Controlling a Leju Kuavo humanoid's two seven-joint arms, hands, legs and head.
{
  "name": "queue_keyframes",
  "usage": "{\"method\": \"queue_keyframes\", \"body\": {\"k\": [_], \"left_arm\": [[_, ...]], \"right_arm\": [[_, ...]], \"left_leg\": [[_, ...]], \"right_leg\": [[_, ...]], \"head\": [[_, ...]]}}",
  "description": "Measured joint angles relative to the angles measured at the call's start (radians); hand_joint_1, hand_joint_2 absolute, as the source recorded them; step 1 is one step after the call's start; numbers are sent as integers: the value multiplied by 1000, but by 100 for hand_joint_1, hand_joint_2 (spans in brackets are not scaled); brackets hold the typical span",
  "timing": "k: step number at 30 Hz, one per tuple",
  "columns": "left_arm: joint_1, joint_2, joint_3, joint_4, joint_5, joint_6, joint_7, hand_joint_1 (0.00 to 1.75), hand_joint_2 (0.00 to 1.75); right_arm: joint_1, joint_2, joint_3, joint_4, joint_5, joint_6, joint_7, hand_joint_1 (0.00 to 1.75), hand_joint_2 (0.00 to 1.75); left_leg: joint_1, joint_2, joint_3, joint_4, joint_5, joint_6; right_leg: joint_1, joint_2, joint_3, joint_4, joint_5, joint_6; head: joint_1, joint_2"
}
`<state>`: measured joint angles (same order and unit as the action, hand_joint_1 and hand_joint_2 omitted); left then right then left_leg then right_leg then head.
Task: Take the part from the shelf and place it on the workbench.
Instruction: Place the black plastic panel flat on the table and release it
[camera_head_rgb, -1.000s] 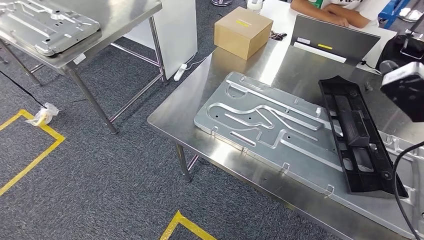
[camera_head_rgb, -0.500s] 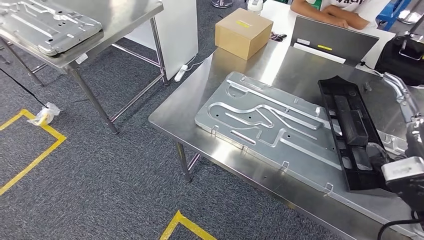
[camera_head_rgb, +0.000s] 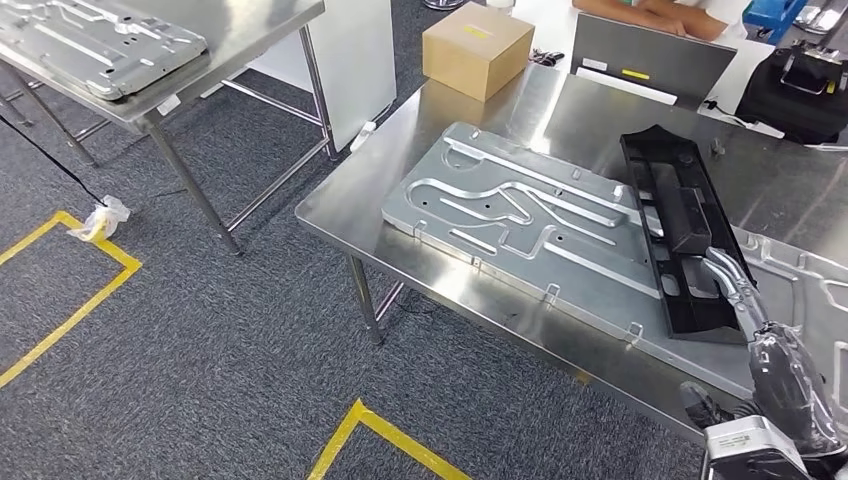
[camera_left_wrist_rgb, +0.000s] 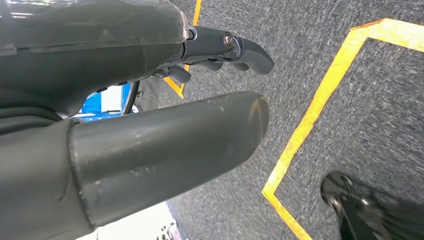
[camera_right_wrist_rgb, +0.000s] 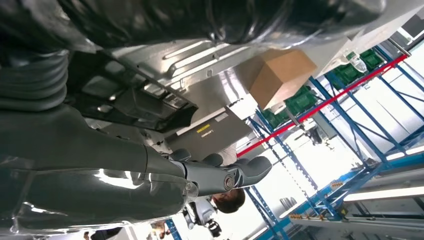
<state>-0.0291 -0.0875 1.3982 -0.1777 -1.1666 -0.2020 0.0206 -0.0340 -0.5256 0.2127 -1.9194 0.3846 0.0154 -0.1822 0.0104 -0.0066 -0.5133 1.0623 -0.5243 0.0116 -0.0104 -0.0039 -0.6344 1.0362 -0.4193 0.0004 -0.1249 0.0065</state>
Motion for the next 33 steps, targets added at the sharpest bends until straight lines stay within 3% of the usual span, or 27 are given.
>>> {"method": "queue_keyframes", "body": {"k": [1,4,5,6,8,9,10,11,12,13,15,16,17,20,21,23,25,26,27,29,31,33], "left_arm": [[-2,0,1,0,0,1,0,0,0],[-2,0,2,0,0,4,0,0,0],[-3,0,2,0,0,4,0,0,0],[-3,0,3,0,0,5,1,0,0],[-3,0,4,0,0,5,2,0,0],[-3,0,4,0,0,4,2,0,0],[-2,0,4,0,0,3,1,0,0],[-1,0,5,0,0,2,-1,0,0],[-1,0,5,0,0,0,-4,0,0],[-2,0,6,0,0,-1,-7,0,0],[-5,-3,6,0,0,-2,-11,0,0],[-6,-4,7,0,0,-2,-12,0,0],[-7,-5,7,0,0,-2,-12,0,0],[-3,-4,11,0,0,-2,-13,0,0],[-1,-4,12,-1,0,-2,-13,0,0],[0,-4,13,-1,0,-3,-14,0,0],[1,-3,16,-1,-1,-5,-13,0,87],[2,-3,17,-1,-2,-6,-13,0,131],[4,-3,19,-1,-2,-7,-13,0,175],[5,-3,20,-1,-3,-8,-13,0,175],[4,-2,20,-1,-5,-9,-13,0,175],[5,-2,20,-1,-9,-9,-12,0,175]], "right_arm": [[3,2,2,-3,0,-1,0,0,0],[11,8,5,-8,1,-2,-1,0,0],[14,9,6,-9,4,-1,-1,0,0],[18,11,7,-9,10,-1,-2,0,0],[23,20,15,-9,35,-1,-4,0,0],[26,28,24,-8,53,-3,-6,0,0],[28,38,35,-6,73,-8,-8,0,0],[30,50,49,-3,97,-16,-9,0,0],[31,61,64,1,120,-26,-9,0,0],[32,70,78,5,141,-37,-9,0,0],[32,82,99,11,165,-54,-11,0,0],[32,85,105,13,170,-59,-12,0,0],[33,87,111,14,173,-64,-13,0,0],[36,92,129,17,179,-75,-14,0,0],[37,94,134,17,180,-78,-14,0,0],[43,95,142,17,182,-84,-14,0,0],[50,95,149,18,185,-89,-13,0,0],[54,95,152,19,187,-90,-11,0,44],[56,95,155,20,188,-91,-10,0,87],[61,95,158,20,192,-92,-8,0,175],[68,95,162,21,197,-95,-4,0,175],[77,96,165,21,204,-99,2,0,175]], "left_leg": [[-3,0,23,-37,-6,5],[-6,3,16,-57,11,23],[-4,5,7,-62,24,31],[-2,8,-5,-66,38,38],[-2,12,-33,-68,59,46],[-3,13,-47,-68,68,46],[-5,12,-61,-67,76,46],[-6,9,-72,-66,84,44],[-8,6,-82,-64,91,42],[-8,1,-90,-62,98,40],[-11,-9,-100,-57,109,32],[-11,-15,-103,-54,114,27],[-10,-21,-106,-54,120,21],[-9,-30,-118,-41,120,3],[-8,-25,-131,-13,97,-1],[-2,-12,-178,101,21,-10],[2,-7,-218,216,-27,-20],[3,-3,-215,229,-23,-23],[5,2,-190,199,-2,-25],[6,27,-104,65,46,-26],[-1,48,-54,-22,64,-13],[-6,43,-57,-31,60,6]], "right_leg": [[0,0,0,0,6,6],[-2,1,-3,-6,20,26],[-3,2,-11,5,2,31],[-3,3,-24,33,-36,36],[-5,4,-55,143,-140,42],[-5,4,-66,205,-171,44],[-5,4,-69,251,-175,45],[-5,4,-58,267,-156,43],[-4,6,-28,245,-126,40],[-3,14,20,187,-99,34],[0,42,128,35,-97,18],[2,51,162,-20,-110,12],[5,52,177,-47,-122,7],[2,25,176,-64,-112,-10],[-2,15,174,-68,-105,-17],[-3,-5,166,-68,-99,-25],[-3,-26,157,-64,-96,-24],[-3,-37,155,-61,-96,-23],[-4,-46,153,-57,-97,-20],[-5,-65,152,-48,-103,-12],[-1,-81,152,-40,-110,-1],[3,-95,153,-38,-112,9]], "head": [[0,0],[1,0],[1,0],[1,0],[2,0],[2,0],[2,0],[2,0],[2,0],[2,0],[2,0],[2,0],[2,0],[1,0],[0,0],[-1,0],[-2,0],[-2,0],[-2,0],[-2,0],[-2,0],[-1,0]]}}
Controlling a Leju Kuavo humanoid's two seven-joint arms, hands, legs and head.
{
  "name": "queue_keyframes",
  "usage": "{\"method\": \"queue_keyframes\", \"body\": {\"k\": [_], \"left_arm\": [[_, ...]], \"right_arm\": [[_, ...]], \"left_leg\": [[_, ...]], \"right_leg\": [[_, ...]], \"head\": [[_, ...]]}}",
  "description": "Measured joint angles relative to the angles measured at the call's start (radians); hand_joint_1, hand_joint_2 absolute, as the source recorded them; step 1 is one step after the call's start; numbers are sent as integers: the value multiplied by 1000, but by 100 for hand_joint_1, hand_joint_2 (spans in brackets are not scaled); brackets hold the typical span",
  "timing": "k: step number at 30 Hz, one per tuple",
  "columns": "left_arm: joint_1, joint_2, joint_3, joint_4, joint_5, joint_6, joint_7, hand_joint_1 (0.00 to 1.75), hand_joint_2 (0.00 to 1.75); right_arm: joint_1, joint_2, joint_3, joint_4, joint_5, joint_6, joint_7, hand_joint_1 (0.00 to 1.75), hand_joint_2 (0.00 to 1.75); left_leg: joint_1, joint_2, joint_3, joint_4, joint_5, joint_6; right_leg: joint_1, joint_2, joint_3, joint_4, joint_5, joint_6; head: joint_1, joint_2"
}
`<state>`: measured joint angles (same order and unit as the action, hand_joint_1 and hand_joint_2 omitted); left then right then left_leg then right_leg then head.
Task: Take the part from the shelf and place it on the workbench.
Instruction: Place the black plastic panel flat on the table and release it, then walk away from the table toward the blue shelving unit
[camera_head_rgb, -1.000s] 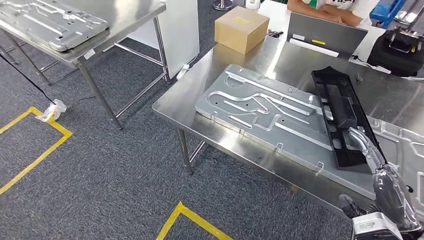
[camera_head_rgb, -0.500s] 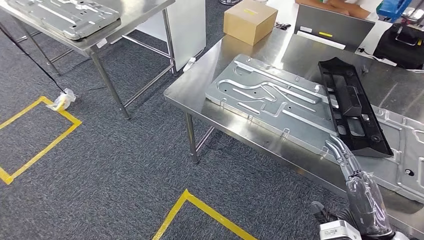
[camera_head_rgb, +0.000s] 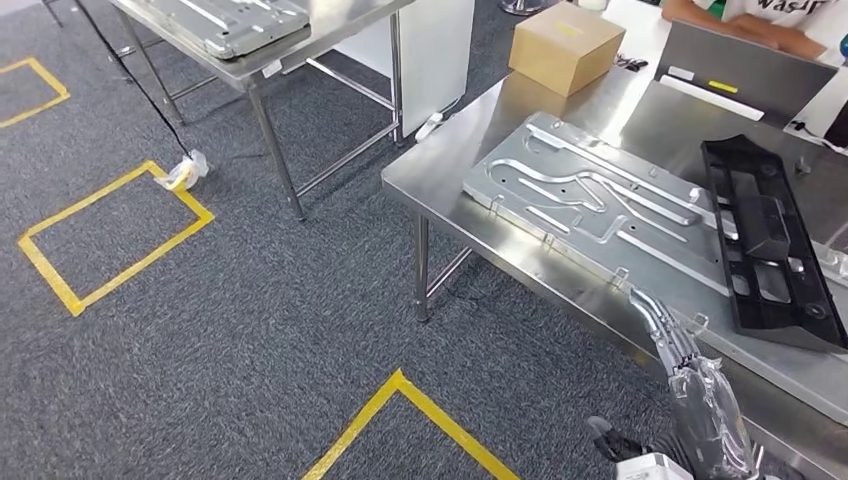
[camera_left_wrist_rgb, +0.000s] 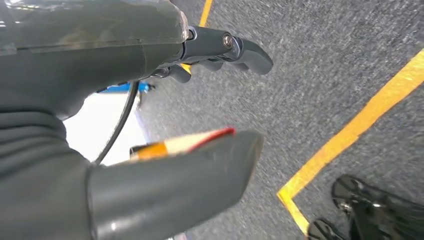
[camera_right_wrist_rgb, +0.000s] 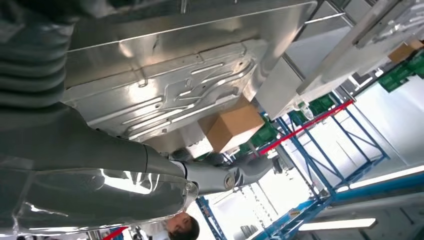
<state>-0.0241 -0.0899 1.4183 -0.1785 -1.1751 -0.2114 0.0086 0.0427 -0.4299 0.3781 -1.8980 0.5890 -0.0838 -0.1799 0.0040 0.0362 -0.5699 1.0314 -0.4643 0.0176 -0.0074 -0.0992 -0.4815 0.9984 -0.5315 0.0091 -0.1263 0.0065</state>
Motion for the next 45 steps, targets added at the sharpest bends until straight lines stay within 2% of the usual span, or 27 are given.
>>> {"method": "queue_keyframes", "body": {"k": [1,3,5,7,8,9,12,14,16,17,19,21,23,24,27,29,31,32,34,36,37,38,39,41,42,43,45], "left_arm": [[0,0,0,0,-3,0,1,0,175],[0,0,0,0,-6,-1,2,0,175],[-1,0,0,0,-7,-1,3,0,175],[-1,0,0,0,-8,-1,4,0,175],[-1,0,0,0,-9,-1,5,0,175],[-1,0,0,0,-10,-1,6,0,175],[-2,-1,0,0,-17,-2,8,0,175],[-3,-3,0,0,-21,-2,9,0,175],[0,-2,1,0,-23,-2,11,0,175],[1,-2,1,0,-25,-2,13,0,175],[-1,0,1,0,-26,-3,18,0,175],[-5,2,1,0,-25,-3,23,0,175],[-6,4,2,0,-25,-3,26,0,175],[-5,5,3,0,-25,-3,28,0,175],[-4,7,7,0,-26,-2,35,0,175],[-5,8,8,0,-27,-1,40,0,175],[-3,7,8,0,-27,2,43,0,175],[-2,7,9,0,-27,3,44,0,175],[-3,7,9,0,-27,6,44,0,175],[-5,7,10,0,-27,7,44,0,175],[-6,7,10,0,-27,8,44,0,175],[-5,7,11,0,-27,8,44,0,175],[-4,7,12,0,-27,9,44,0,175],[-4,7,14,0,-27,10,44,0,175],[-4,6,15,0,-27,10,44,0,175],[-6,5,16,0,-27,11,44,0,175],[-7,4,18,0,-27,14,43,0,175]], "right_arm": [[5,0,2,0,5,-2,3,0,175],[14,1,6,2,13,-7,6,0,175],[24,1,9,5,18,-10,9,0,175],[40,3,13,11,27,-13,16,0,175],[49,5,15,14,32,-16,20,0,175],[60,7,17,19,38,-22,27,0,175],[102,11,20,31,42,-55,47,0,175],[131,11,21,41,32,-76,57,0,175],[150,14,27,58,12,-94,74,0,175],[155,17,33,71,2,-103,85,0,175],[161,33,49,114,-12,-128,111,0,175],[165,60,67,180,-15,-154,132,0,175],[167,86,82,244,-23,-169,144,0,175],[167,97,87,269,-32,-172,148,0,175],[159,133,96,359,-74,-187,168,0,175],[148,155,102,443,-88,-220,176,0,175],[128,178,110,553,-76,-273,194,0,175],[116,190,115,613,-64,-302,204,0,175],[96,212,124,730,-45,-352,215,0,175],[87,227,133,825,-40,-376,214,0,175],[85,233,136,862,-39,-379,214,0,175],[83,239,139,893,-39,-380,214,0,175],[81,243,141,918,-38,-381,214,0,175],[73,251,146,953,-37,-383,214,0,175],[68,254,147,968,-36,-383,215,0,175],[64,256,149,983,-35,-383,219,0,175],[53,263,152,1026,-38,-383,227,0,175]], "left_leg": [[2,-7,-1,-6,-1,8],[5,-23,-1,-14,4,24],[5,-38,-5,-18,9,33],[1,-58,-10,-17,11,37],[-2,-69,-11,-16,12,38],[-5,-82,-10,-14,12,38],[-10,-118,-8,-12,13,37],[-5,-138,-14,-11,16,30],[-2,-156,-20,-14,21,17],[-3,-150,-22,-10,19,11],[-6,-107,-46,43,-18,2],[-2,-61,-103,164,-86,-10],[5,-48,-144,251,-116,-22],[9,-44,-136,242,-102,-27],[15,-1,-31,53,-17,-34],[11,14,2,-13,-3,-22],[9,-6,-1,-14,-2,-4],[10,-15,-1,-17,1,3],[13,-32,-1,-24,6,16],[12,-51,-3,-25,10,24],[10,-63,-5,-25,10,26],[7,-76,-6,-24,11,27],[5,-89,-7,-22,11,27],[3,-115,-5,-18,11,27],[1,-127,-6,-16,10,25],[1,-139,-7,-15,11,23],[4,-160,-13,-15,14,13]], "right_leg": [[0,-4,1,1,-3,6],[-4,25,-13,34,-30,16],[-7,74,-68,144,-91,21],[-7,92,-134,265,-133,21],[-6,95,-149,286,-125,18],[-5,98,-144,266,-97,13],[1,141,-66,78,10,-12],[6,164,-43,19,25,-22],[6,151,-40,7,29,-24],[3,140,-35,-3,34,-26],[-4,116,-25,-24,44,-32],[-4,88,-24,-28,46,-35],[-5,60,-26,-24,43,-33],[-6,48,-26,-22,41,-31],[-8,15,-23,-8,27,-14],[-4,-3,-22,0,18,-2],[-2,-17,-18,-1,17,6],[-3,-11,-16,2,12,11],[-8,32,-34,49,-26,19],[-11,82,-95,176,-95,21],[-11,91,-130,243,-120,20],[-11,95,-154,286,-126,18],[-10,97,-160,290,-112,14],[-6,113,-118,186,-35,2],[-5,138,-88,117,-4,-5],[-4,159,-65,61,18,-10],[0,178,-48,18,24,-14]], "head": [[0,0],[0,0],[0,0],[0,0],[0,0],[0,0],[0,0],[0,0],[0,0],[0,0],[-2,0],[-3,0],[-3,0],[-3,0],[-4,0],[-4,0],[-4,0],[-3,0],[-3,0],[-3,0],[-3,0],[-3,0],[-3,0],[-3,0],[-3,0],[-3,0],[-4,0]]}}
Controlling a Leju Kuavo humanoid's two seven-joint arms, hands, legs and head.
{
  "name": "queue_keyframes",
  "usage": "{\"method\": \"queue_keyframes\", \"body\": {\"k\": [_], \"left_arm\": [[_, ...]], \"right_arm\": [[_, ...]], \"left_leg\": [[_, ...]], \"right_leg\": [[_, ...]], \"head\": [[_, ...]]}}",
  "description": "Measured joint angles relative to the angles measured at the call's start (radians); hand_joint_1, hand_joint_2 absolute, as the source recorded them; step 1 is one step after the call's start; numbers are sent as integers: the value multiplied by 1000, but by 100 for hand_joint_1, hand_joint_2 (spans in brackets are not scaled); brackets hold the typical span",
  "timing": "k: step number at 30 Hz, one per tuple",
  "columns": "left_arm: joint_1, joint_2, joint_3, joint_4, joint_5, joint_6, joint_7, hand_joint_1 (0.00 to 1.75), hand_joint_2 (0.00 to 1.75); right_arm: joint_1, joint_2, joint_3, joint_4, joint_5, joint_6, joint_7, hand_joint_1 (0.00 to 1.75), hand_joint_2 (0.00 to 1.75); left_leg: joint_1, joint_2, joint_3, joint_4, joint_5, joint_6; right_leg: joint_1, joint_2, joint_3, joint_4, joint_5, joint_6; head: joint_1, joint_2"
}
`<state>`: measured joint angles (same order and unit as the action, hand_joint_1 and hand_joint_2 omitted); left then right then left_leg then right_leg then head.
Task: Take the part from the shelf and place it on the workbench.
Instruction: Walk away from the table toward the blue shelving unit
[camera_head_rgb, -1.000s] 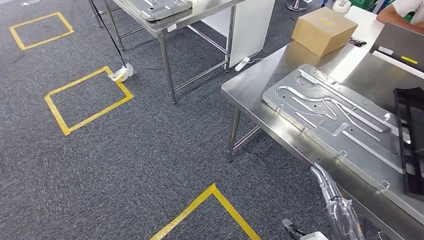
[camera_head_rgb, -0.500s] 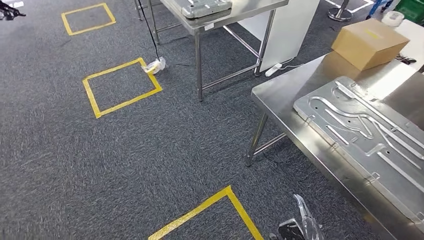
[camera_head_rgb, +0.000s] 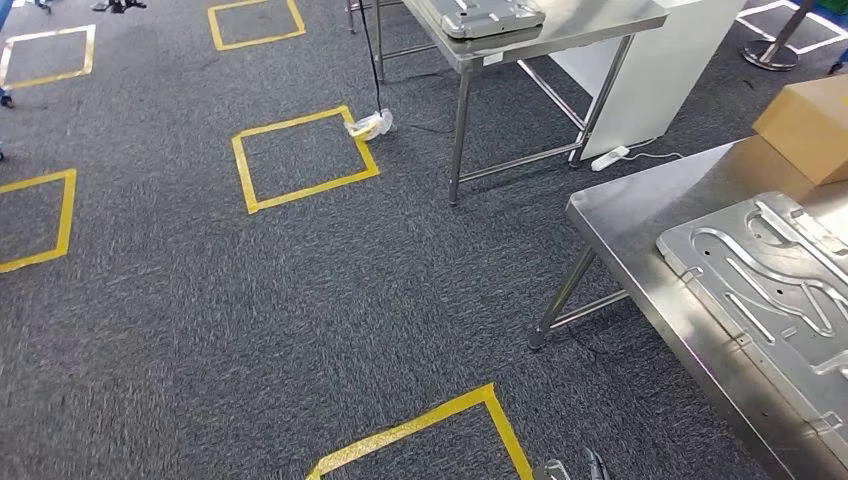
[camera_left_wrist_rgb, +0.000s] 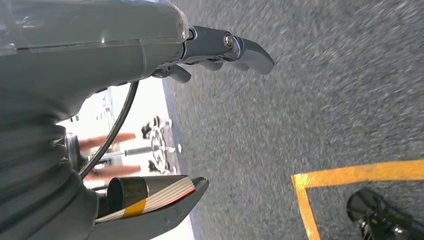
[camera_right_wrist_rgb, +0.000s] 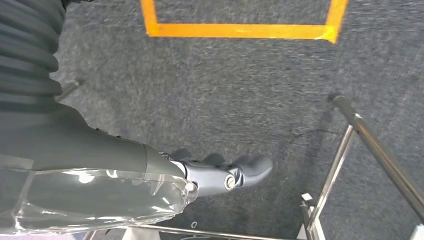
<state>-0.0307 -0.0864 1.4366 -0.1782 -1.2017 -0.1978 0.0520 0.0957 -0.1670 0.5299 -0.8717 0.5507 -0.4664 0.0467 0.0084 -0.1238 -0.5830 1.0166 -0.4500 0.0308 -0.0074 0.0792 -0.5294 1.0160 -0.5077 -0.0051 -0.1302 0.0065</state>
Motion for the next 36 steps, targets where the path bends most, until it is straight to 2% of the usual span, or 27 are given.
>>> {"method": "queue_keyframes", "body": {"k": [2,3,4,6,7,8,9,10,12,14,16,17,18,19,21,22,23,24,25,26,28,30,31,32,33,34,36], "left_arm": [[3,-1,4,0,0,2,-1,0,175],[4,-1,6,0,0,3,-1,0,175],[3,-2,7,0,0,4,-1,0,175],[-1,-1,8,0,0,4,0,0,175],[-3,-1,9,0,0,5,2,0,175],[-4,-1,10,0,0,5,3,0,175],[-4,-1,11,0,0,5,5,0,131],[-2,0,12,0,0,5,7,0,87],[-2,2,14,0,0,5,10,0,0],[-5,4,15,0,0,7,11,0,0],[-6,4,16,0,1,11,12,0,0],[-5,4,17,0,2,13,13,0,0],[-4,4,18,0,2,14,14,0,0],[-5,4,20,0,2,17,17,0,0],[-9,4,23,0,2,20,19,0,0],[-11,4,25,0,3,21,20,0,0],[-12,4,27,0,3,21,20,0,0],[-12,4,29,0,3,21,20,0,0],[-11,4,30,0,2,20,20,0,0],[-11,4,31,0,2,20,20,0,0],[-12,2,32,0,1,19,20,0,0],[-14,-2,32,0,0,19,19,0,0],[-14,-3,32,0,0,19,19,0,0],[-13,-3,32,0,0,18,18,0,0],[-11,-3,32,0,0,17,17,0,0],[-10,-3,32,0,0,17,17,0,0],[-13,-3,32,0,0,15,17,0,0]], "right_arm": [[-20,18,-1,90,-28,1,-22,0,175],[-32,31,-3,149,-50,2,-45,0,175],[-41,44,-7,213,-72,8,-68,0,175],[-50,67,-17,329,-109,34,-94,0,175],[-52,78,-22,381,-125,54,-94,0,175],[-53,88,-27,429,-140,77,-82,0,175],[-54,100,-33,472,-155,102,-60,0,175],[-55,113,-40,509,-170,129,-31,0,175],[-58,138,-56,566,-199,185,35,0,175],[-62,156,-78,606,-233,244,102,0,175],[-66,171,-107,634,-266,289,152,0,175],[-67,176,-122,643,-277,302,163,0,175],[-69,181,-135,650,-285,309,168,0,175],[-70,186,-146,656,-290,312,169,0,175],[-70,193,-162,669,-293,314,170,0,175],[-70,197,-168,674,-294,316,167,0,175],[-69,199,-173,679,-294,318,163,0,175],[-68,202,-176,683,-294,321,156,0,175],[-68,204,-179,686,-294,323,147,0,175],[-67,205,-180,688,-294,326,138,0,175],[-67,207,-183,694,-293,330,121,0,175],[-68,207,-185,700,-292,335,110,0,175],[-69,207,-186,702,-292,337,107,0,175],[-70,207,-186,703,-292,340,105,0,175],[-71,208,-187,704,-292,345,104,0,175],[-71,209,-187,704,-292,351,103,0,175],[-70,210,-189,706,-294,366,103,0,175]], "left_leg": [[5,-14,-4,-2,4,-12],[3,0,-9,8,-3,-17],[1,25,-21,35,-21,-20],[-1,87,-73,146,-86,-26],[0,102,-104,212,-117,-30],[2,110,-125,259,-133,-33],[4,115,-129,272,-130,-36],[6,121,-111,243,-108,-38],[6,153,-34,108,-52,-39],[2,177,16,14,-28,-29],[-3,167,17,3,-29,-16],[-3,158,16,2,-27,-10],[-2,150,17,-2,-25,-4],[0,143,17,-5,-22,3],[1,126,17,-7,-16,11],[-1,115,14,-6,-15,14],[-3,102,13,-5,-14,15],[-5,88,12,-4,-13,15],[-6,73,12,-2,-13,15],[-7,58,13,-1,-13,15],[-7,32,12,1,-13,13],[-2,7,5,1,-8,4],[0,-6,1,0,-5,-3],[2,-18,-2,-3,-1,-11],[2,-10,-6,1,-3,-15],[0,13,-13,16,-15,-19],[-1,80,-56,108,-73,-26]], "right_leg": [[1,-23,5,-12,7,-3],[-1,-35,10,-21,12,-7],[-3,-51,15,-29,16,-12],[-1,-84,20,-37,18,-18],[0,-102,20,-36,17,-19],[1,-119,19,-34,15,-19],[1,-134,19,-32,12,-18],[1,-148,20,-30,9,-17],[1,-171,21,-22,0,-9],[4,-188,22,-13,-9,1],[7,-202,26,-11,-13,10],[6,-204,28,-10,-15,15],[4,-190,27,-4,-23,21],[1,-165,20,18,-41,25],[-2,-105,-26,123,-105,29],[-2,-90,-61,195,-138,29],[-1,-84,-90,252,-155,28],[-1,-82,-106,278,-152,25],[0,-79,-103,264,-129,21],[2,-72,-82,212,-90,15],[5,-19,-26,74,-21,1],[8,20,0,4,1,-6],[10,17,2,0,1,-7],[10,3,4,-6,5,-9],[8,-11,8,-16,10,-12],[7,-26,13,-26,15,-17],[5,-61,20,-39,20,-24]], "head": [[0,0],[-1,0],[-2,0],[-4,0],[-4,0],[-4,0],[-4,0],[-4,0],[-5,0],[-4,0],[-4,0],[-4,0],[-4,0],[-4,0],[-3,0],[-3,0],[-3,0],[-3,0],[-3,0],[-3,0],[-4,0],[-4,0],[-4,0],[-4,0],[-4,0],[-5,0],[-6,0]]}}
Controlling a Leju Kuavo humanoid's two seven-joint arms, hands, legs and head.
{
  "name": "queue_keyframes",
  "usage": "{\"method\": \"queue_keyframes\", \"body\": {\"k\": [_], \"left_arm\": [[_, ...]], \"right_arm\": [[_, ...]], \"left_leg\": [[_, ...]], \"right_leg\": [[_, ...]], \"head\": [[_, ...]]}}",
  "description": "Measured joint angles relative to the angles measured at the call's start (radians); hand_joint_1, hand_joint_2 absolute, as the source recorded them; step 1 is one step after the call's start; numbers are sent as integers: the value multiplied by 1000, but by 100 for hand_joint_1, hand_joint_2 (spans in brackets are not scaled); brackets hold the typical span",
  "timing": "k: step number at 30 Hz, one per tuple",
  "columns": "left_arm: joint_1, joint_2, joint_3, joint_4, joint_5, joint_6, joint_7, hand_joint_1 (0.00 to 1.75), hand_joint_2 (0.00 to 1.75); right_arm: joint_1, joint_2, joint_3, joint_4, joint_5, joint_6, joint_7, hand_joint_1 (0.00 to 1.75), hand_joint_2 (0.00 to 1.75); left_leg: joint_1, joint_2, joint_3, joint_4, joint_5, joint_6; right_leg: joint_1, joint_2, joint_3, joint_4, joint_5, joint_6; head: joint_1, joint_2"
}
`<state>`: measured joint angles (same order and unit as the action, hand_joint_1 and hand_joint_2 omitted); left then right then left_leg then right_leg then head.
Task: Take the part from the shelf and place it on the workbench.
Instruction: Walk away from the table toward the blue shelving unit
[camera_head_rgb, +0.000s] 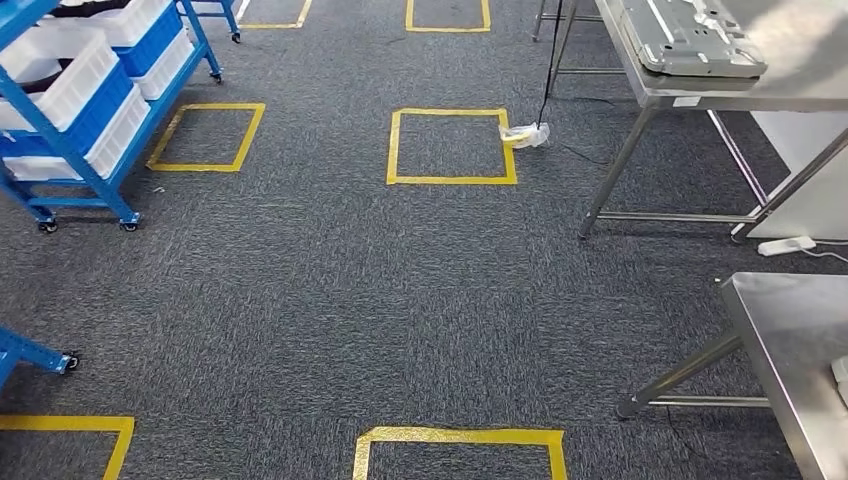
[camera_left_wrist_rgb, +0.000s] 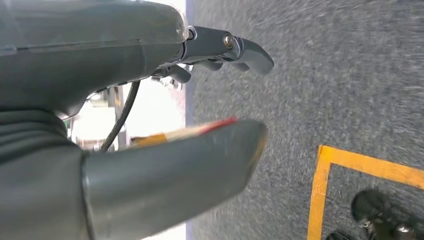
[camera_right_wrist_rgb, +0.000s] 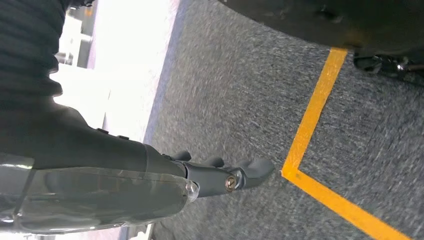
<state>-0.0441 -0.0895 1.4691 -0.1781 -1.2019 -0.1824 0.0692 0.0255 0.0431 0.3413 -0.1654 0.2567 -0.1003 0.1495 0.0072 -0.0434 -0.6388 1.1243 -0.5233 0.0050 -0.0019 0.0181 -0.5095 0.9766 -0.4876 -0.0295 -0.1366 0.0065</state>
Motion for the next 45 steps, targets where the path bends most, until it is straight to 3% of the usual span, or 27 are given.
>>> {"method": "queue_keyframes", "body": {"k": [2,4,6,8,9,11,12,14,16,17,18,19,21,23,25,27,29,31,33,34,35,37,39,40,42,43,45], "left_arm": [[-4,1,0,0,0,-2,1,0,0],[-2,1,0,0,1,-4,3,0,0],[1,1,1,0,2,-4,5,0,0],[0,2,2,0,3,-5,5,0,0],[0,1,2,0,3,-5,5,0,0],[2,2,3,0,4,-7,5,0,0],[4,2,4,0,4,-7,7,0,0],[2,2,5,0,4,-8,12,0,0],[0,2,5,0,3,-10,16,0,0],[-1,2,5,0,2,-11,17,0,0],[-1,2,5,0,1,-12,17,0,0],[0,2,5,0,1,-14,16,0,0],[0,2,5,0,0,-19,14,0,0],[-2,2,5,0,0,-26,13,0,0],[-2,2,5,0,0,-30,12,0,0],[1,2,5,0,0,-31,12,0,0],[3,2,5,0,0,-31,12,0,0],[-1,3,5,0,0,-30,12,0,0],[-4,4,5,0,0,-31,11,0,0],[-3,4,5,0,0,-31,11,0,0],[-2,5,5,0,0,-32,11,0,0],[0,6,6,0,0,-32,11,0,0],[-1,7,6,0,0,-32,11,0,0],[-1,7,6,0,0,-32,11,0,44],[2,7,6,0,1,-32,11,0,131],[4,7,7,0,1,-32,11,0,175],[2,7,7,0,2,-32,11,0,175]], "right_arm": [[2,0,-3,4,-2,12,3,0,175],[2,0,-5,7,-4,19,9,0,175],[2,0,-6,8,-4,25,13,0,175],[1,0,-6,9,-4,27,15,0,175],[1,0,-6,10,-4,28,16,0,175],[-1,0,-7,11,-4,29,16,0,175],[-2,0,-7,12,-4,30,16,0,175],[-3,-1,-7,12,-2,35,12,0,175],[-3,-1,-7,13,-2,41,5,0,175],[-3,-1,-7,13,-2,43,2,0,175],[-3,-1,-7,13,-2,45,-1,0,175],[-3,-1,-7,13,-2,48,-3,0,175],[-3,-1,-7,13,-2,56,-5,0,175],[-1,-1,-7,15,-2,63,-5,0,175],[-1,-1,-7,16,-2,68,-5,0,175],[-4,-1,-7,16,-2,72,-5,0,175],[-5,0,-7,16,0,77,-6,0,175],[-2,0,-7,16,4,81,-6,0,175],[1,0,-7,16,8,84,-8,0,175],[1,0,-7,16,10,86,-9,0,175],[1,0,-7,16,11,87,-10,0,175],[1,0,-7,16,13,90,-12,0,175],[1,-1,-7,16,15,91,-14,0,175],[1,-1,-7,16,16,91,-15,0,175],[0,-2,-7,16,17,94,-17,0,175],[-1,-2,-7,16,17,95,-18,0,175],[-2,-3,-7,15,18,98,-21,0,175]], "left_leg": [[4,28,-58,125,-61,-11],[11,36,-63,151,-58,-20],[15,60,10,31,-1,-26],[13,90,77,-82,34,-22],[11,97,89,-105,37,-17],[9,81,83,-107,36,-3],[10,72,83,-109,38,4],[13,56,85,-115,45,18],[11,39,83,-117,50,26],[9,28,80,-117,51,28],[7,16,79,-116,52,29],[5,3,80,-115,52,29],[4,-26,82,-112,52,29],[3,-53,80,-107,52,24],[6,-76,72,-106,55,13],[9,-91,65,-108,59,0],[6,-51,50,-82,40,-7],[3,10,4,14,-20,-12],[6,29,-51,132,-72,-18],[8,33,-60,155,-74,-22],[10,37,-47,138,-56,-25],[13,69,28,8,4,-27],[9,98,85,-95,35,-19],[7,101,90,-110,36,-14],[5,80,88,-112,40,-2],[7,71,88,-115,43,4],[11,54,92,-122,50,16]], "right_leg": [[2,-35,-1,0,-2,-3],[1,-67,-2,3,-5,-1],[-2,-92,-1,11,-12,8],[-1,-112,0,22,-22,21],[1,-120,2,26,-26,27],[3,-134,7,28,-29,37],[1,-131,8,31,-33,42],[-4,-91,-8,74,-68,50],[-6,-38,-66,198,-138,54],[-6,-26,-101,267,-166,54],[-6,-21,-126,314,-176,53],[-6,-19,-134,324,-164,50],[-5,-3,-94,227,-89,42],[-5,44,-38,97,-31,33],[-2,68,-20,47,-23,29],[-3,47,-18,38,-17,22],[-6,20,-11,22,-9,10],[-4,-13,-8,13,-5,1],[-1,-46,-11,14,-7,-2],[-1,-61,-12,15,-8,-1],[-1,-75,-13,17,-9,0],[-1,-101,-11,23,-15,7],[2,-120,-9,31,-23,18],[4,-129,-8,33,-26,23],[4,-139,-3,34,-29,33],[2,-125,-3,40,-36,38],[-3,-70,-26,99,-80,48]], "head": [[-1,0],[-1,0],[-1,0],[0,0],[1,0],[2,0],[2,0],[2,0],[3,0],[3,0],[3,0],[3,0],[3,0],[3,0],[3,0],[3,0],[1,0],[-1,0],[-2,0],[-2,0],[-2,0],[-2,0],[-2,0],[-1,0],[-1,0],[-1,0],[0,0]]}}
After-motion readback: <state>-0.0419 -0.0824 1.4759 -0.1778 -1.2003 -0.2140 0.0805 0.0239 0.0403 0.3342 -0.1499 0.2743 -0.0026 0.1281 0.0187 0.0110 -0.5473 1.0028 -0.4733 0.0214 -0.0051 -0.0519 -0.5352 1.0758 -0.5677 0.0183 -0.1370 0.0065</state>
